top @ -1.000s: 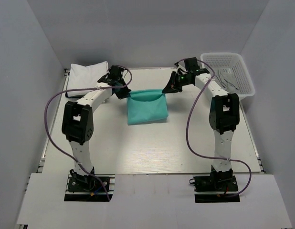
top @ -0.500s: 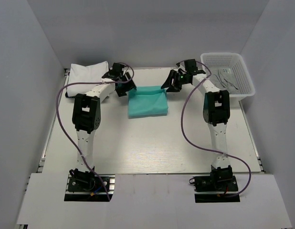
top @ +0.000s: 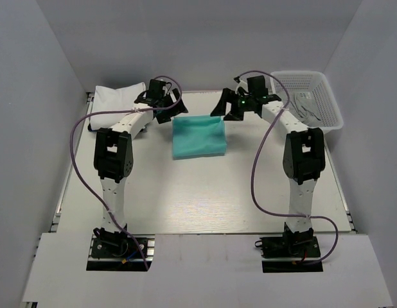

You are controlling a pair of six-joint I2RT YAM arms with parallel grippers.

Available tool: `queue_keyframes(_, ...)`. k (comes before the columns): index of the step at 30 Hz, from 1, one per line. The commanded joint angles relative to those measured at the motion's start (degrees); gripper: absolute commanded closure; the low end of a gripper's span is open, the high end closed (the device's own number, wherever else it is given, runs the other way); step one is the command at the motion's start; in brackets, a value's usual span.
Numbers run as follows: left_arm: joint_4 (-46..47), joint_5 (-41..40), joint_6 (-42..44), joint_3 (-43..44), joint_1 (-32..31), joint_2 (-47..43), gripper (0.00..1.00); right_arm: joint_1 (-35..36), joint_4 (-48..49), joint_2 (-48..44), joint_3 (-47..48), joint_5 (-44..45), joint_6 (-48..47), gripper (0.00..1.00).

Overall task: Fold and stack the t-shirts
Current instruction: Smooth out wrinkles on the folded tshirt

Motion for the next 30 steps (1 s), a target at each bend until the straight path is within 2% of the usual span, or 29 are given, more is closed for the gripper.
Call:
queue_keyframes(1, 1.8, 3.26, 1.95, 1.25, -1.08, -1.03, 0.0, 3.34, 4.95, 1.12, 0.94, -3.46, -1.27, 0.1)
queue_keyframes(6, 1.8, 4.57, 1.96, 6.0, -1.08, 4.68, 0.0, 3.52, 7.41, 9.38, 7.61, -4.34, 3.12, 0.1)
queue_keyframes(14, 3.12, 5.98, 0.55, 13.65, 0.24, 14.7, 0.0, 0.27, 28.11, 17.91, 9.91, 1.2, 15.67, 0.1)
queue_keyframes(16, 3.12, 5.38, 0.03, 14.8, 0.76, 16.81, 0.0, -0.78, 29.99, 20.54, 10.34, 1.54, 18.67, 0.1)
queue_keyframes(20, 2.42, 3.79, 0.02, 16.56, 0.76, 18.49, 0.0, -2.01, 30.09, 23.46, 10.61, -0.47, 20.79, 0.1)
queue_keyframes(23, 3.03, 3.79, 0.02, 16.03, 0.76, 17.97, 0.0, -2.02, 30.18, 23.9, 11.04, -4.24, 19.22, 0.1)
queue_keyframes(25, 2.43, 3.27, 0.02, 17.16, 0.76, 17.18, 0.0, -1.75, 26.94, 22.93, 12.8, -6.36, 17.37, 0.1)
queue_keyframes(27, 1.19, 0.12, 0.64, 20.5, 0.76, 14.99, 0.0, -1.4, 21.08, 20.23, 16.14, -4.97, 11.84, 0.1)
queue_keyframes(30, -0.74, -4.02, 1.96, 23.06, 0.76, 11.3, 0.0, -1.31, 19.04, 12.23, 13.17, -0.92, 7.79, 0.1)
